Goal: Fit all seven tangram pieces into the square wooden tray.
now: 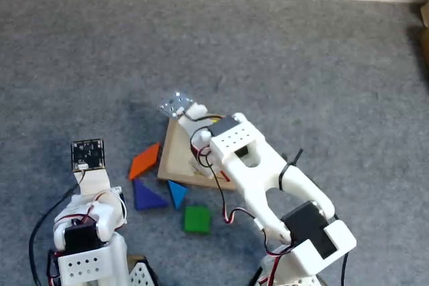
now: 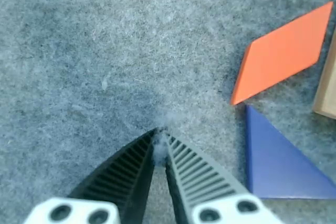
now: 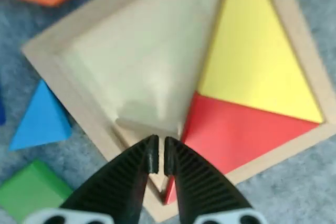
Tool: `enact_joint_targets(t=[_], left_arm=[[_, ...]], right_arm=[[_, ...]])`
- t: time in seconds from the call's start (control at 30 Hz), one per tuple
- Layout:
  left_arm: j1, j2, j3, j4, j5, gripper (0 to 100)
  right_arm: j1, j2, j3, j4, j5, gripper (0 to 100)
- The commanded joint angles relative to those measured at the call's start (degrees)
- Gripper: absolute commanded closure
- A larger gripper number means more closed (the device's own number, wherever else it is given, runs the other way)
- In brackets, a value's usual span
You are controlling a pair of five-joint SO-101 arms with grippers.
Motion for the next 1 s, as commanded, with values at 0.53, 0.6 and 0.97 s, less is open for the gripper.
enact_joint_targets(t=[0.53, 0.6, 0.97], left_arm=[[-0.5, -0.4, 1.1, 0.4, 0.4, 99], [-0.5, -0.4, 1.1, 0.4, 0.4, 99], [-0.5, -0.4, 1.1, 0.4, 0.4, 99]], right_arm=[[2.7, -15.3, 3.8, 9.3, 3.5, 96.8], [3.8, -21.2, 6.8, 9.3, 3.4, 96.8], [17.7, -51.3, 23.7, 11.6, 3.7, 96.8]])
